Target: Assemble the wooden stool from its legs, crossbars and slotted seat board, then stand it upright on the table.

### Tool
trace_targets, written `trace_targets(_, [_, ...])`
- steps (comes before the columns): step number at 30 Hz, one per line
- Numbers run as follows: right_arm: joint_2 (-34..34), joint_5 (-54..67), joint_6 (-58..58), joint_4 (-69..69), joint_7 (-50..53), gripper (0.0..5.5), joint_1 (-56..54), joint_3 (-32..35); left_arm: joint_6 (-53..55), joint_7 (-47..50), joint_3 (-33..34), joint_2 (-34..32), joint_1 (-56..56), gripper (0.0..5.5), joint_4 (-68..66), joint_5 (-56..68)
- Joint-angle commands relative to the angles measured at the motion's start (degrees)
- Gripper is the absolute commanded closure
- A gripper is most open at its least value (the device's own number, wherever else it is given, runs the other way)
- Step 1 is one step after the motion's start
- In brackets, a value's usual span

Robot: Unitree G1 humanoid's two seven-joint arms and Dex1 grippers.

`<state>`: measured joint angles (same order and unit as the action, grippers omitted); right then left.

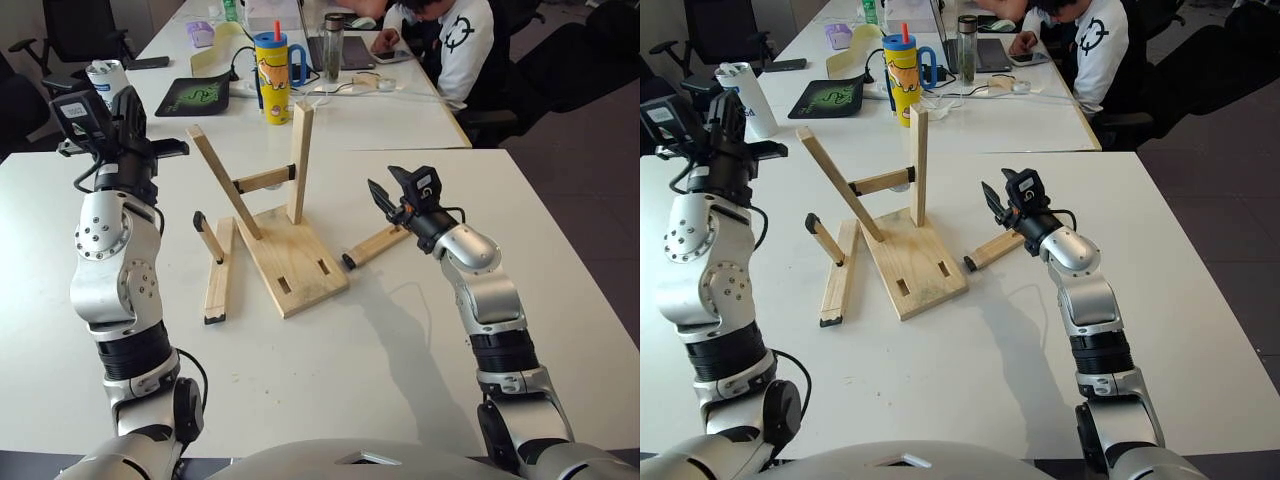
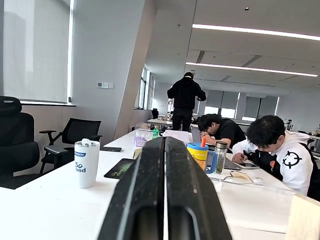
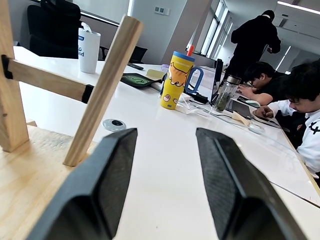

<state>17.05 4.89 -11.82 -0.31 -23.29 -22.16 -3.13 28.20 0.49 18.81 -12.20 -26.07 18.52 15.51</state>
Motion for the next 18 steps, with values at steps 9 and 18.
trace_targets(9, [-0.7, 1.3, -2.7, -2.5, 0.4, 3.33, -1.8, 0.9, -9.0, -1.3, -7.9, 2.8, 11.9, 5.48, -23.2, -7.7])
trace_targets(18, [-1.0, 0.6, -2.5, -2.5, 0.3, 3.33, -0.1, -0.3, -14.4, -4.1, -4.6, 2.8, 5.8, 5.48, -10.0, -0.2])
